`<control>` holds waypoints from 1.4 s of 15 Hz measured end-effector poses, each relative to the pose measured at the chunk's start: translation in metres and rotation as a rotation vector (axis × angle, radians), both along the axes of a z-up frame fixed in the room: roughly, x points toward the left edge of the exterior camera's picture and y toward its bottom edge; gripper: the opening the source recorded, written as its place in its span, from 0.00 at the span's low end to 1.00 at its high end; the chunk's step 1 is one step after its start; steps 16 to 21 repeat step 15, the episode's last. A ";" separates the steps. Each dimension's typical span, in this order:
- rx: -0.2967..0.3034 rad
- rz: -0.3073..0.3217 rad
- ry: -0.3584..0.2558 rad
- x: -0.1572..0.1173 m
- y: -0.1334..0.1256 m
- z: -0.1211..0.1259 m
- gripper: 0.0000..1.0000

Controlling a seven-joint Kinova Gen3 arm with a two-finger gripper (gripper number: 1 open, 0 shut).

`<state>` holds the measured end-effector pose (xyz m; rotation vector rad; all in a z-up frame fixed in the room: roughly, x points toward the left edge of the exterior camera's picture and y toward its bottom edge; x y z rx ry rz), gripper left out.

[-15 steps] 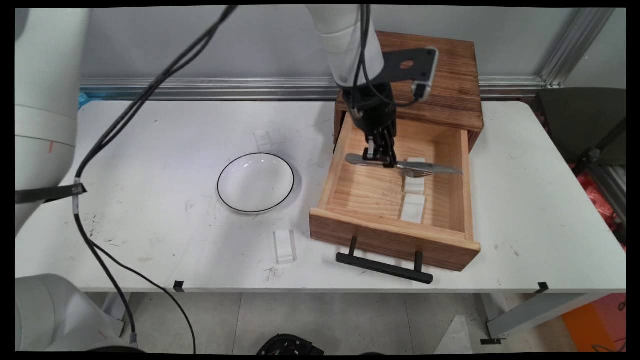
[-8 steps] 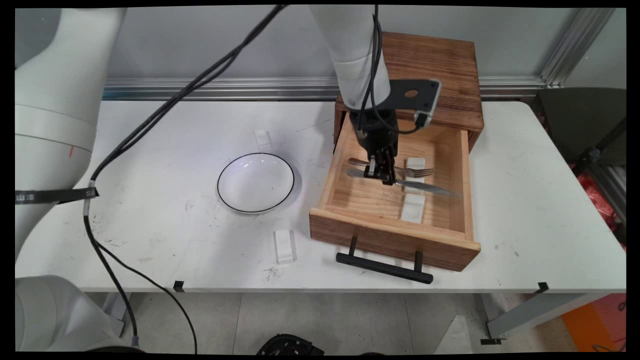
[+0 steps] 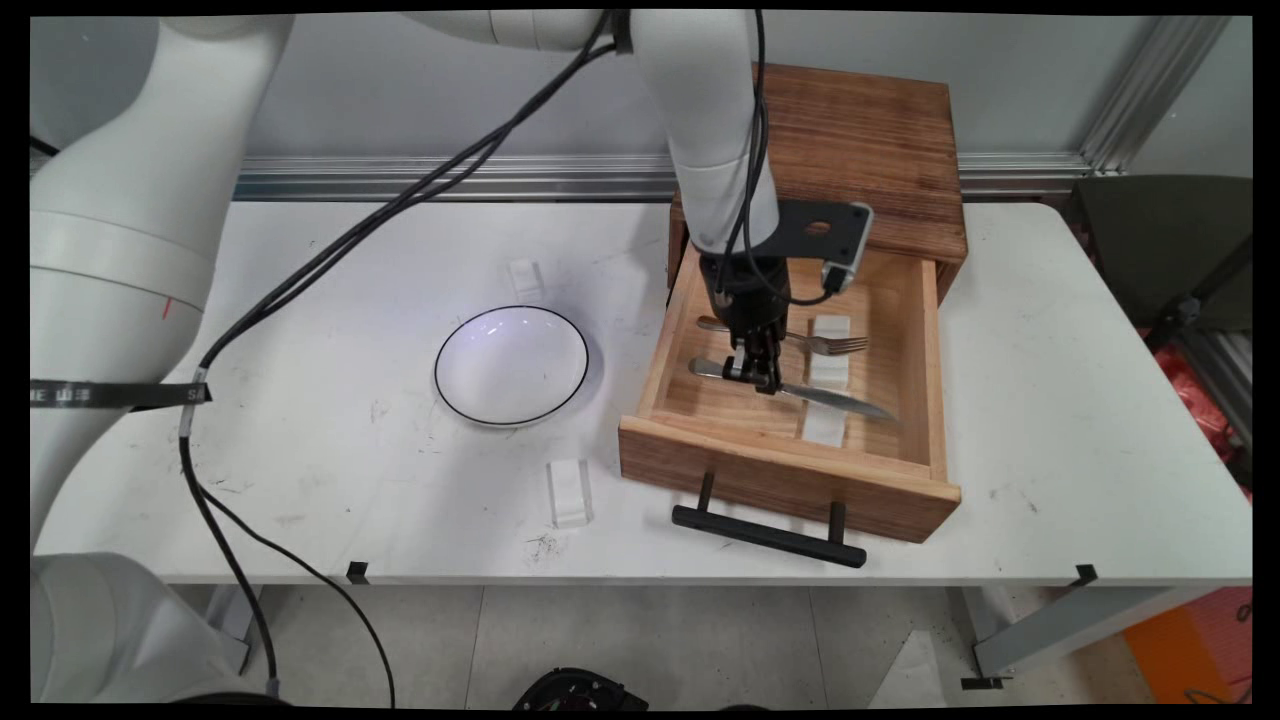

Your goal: Place the picked object into the drawer

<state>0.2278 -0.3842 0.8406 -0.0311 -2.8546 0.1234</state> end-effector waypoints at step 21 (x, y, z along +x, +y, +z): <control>0.009 0.034 0.040 0.000 -0.009 -0.011 1.00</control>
